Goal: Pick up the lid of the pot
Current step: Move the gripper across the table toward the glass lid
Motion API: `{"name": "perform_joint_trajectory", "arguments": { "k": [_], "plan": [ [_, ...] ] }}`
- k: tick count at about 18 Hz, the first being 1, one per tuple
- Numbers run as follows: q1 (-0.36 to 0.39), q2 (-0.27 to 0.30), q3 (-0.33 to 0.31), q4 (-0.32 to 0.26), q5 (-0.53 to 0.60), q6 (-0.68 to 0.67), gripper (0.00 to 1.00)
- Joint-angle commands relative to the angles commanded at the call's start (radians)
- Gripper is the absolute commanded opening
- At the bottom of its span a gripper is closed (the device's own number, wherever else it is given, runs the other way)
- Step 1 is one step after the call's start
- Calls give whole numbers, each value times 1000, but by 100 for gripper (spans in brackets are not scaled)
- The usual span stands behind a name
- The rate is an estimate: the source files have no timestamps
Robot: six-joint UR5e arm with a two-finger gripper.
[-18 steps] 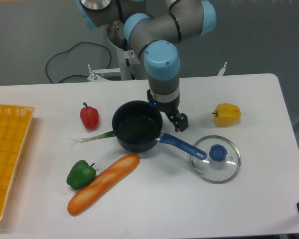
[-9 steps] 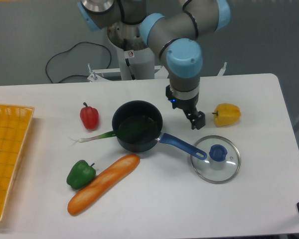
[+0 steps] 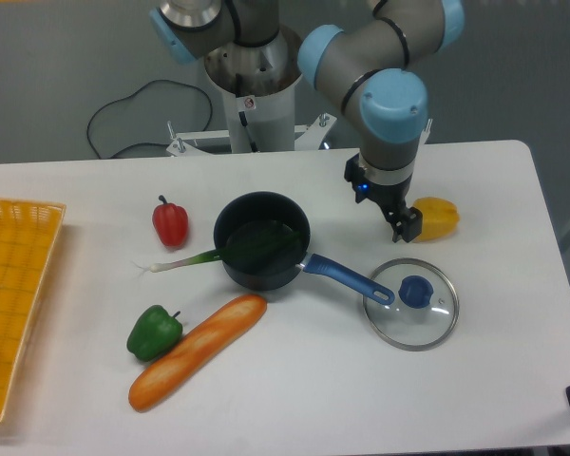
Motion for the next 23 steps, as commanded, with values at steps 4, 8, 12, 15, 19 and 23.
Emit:
{"name": "perform_joint_trajectory", "arguments": {
  "k": [4,8,12,15,19,23],
  "plan": [
    [5,-28,8,0,0,-8,100],
    [14,-32,6,0,-6,-6,100],
    [17,-32,3,0,-51,-8,100],
    [22,-34,2,0,-60,-9,100],
    [22,-41,3,2,-60,-34,100],
    [14,-64,12,21,-60,-135,100]
  ]
}}
